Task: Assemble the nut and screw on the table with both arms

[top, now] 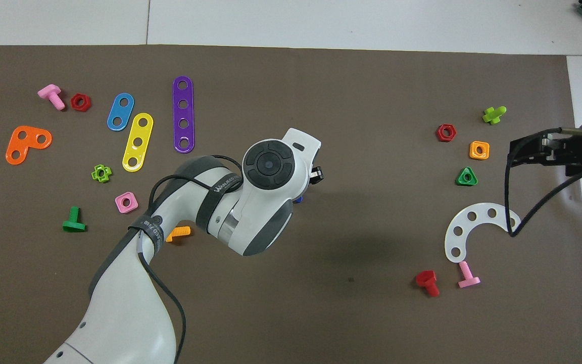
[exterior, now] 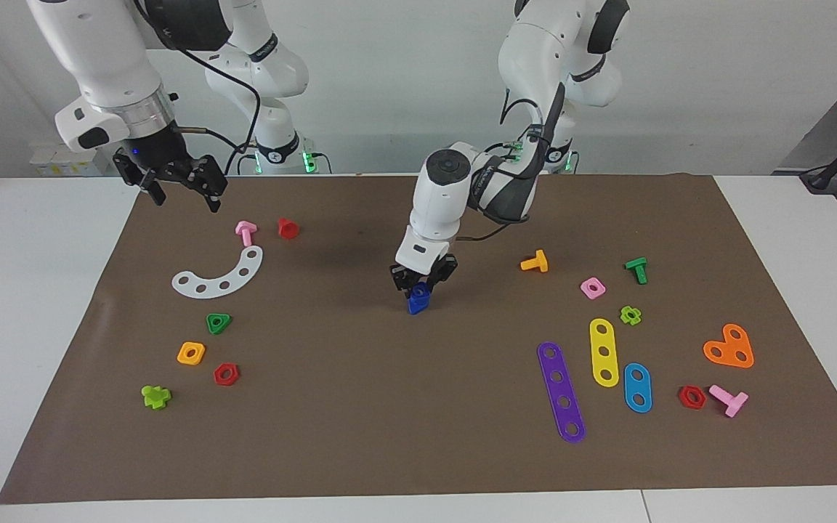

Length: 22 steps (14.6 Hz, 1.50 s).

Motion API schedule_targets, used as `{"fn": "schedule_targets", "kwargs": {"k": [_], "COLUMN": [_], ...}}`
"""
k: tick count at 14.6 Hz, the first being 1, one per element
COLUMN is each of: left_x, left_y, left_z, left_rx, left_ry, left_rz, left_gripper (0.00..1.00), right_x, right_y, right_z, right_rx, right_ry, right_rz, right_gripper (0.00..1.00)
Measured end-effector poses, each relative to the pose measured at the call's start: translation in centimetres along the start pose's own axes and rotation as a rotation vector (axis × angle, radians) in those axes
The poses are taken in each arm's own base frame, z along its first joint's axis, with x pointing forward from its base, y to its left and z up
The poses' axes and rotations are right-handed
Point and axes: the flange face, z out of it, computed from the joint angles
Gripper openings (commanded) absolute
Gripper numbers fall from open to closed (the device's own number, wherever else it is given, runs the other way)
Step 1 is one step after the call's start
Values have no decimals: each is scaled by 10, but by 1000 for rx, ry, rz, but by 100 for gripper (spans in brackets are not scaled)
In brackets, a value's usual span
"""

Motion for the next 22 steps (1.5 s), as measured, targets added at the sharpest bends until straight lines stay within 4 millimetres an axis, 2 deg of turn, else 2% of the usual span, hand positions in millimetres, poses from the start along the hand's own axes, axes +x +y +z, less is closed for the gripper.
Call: {"fn": "schedule_targets", "kwargs": {"k": [11,13,19,20,21,22], "left_x": [-4,-9,-11,-12,-12,-12], "left_y": [1,-1,-3,-3,-3,-3], "left_z": [8,18,24,24,24,24], "left_rx": [11,27,47,47,47,46], "left_ry": [-10,-23,-39,-39,-39,-38], "left_rz": [5,9,10,11,11,11], "left_gripper": [0,0,0,24,58,82], "right_x": [-11,-11,-11,-12,-12,-12], "right_y": [-4,-4,-5,-5,-5,-5], "right_z": [9,9,9,9,9,9], "right_rx": [-7,-7,-7,-7,-7,-7], "right_ry": [-24,-25,-25,-25,-25,-25], "right_rz": [-11,-11,-13,-13,-13,-13], "right_gripper": [100,100,100,100,100,100]}}
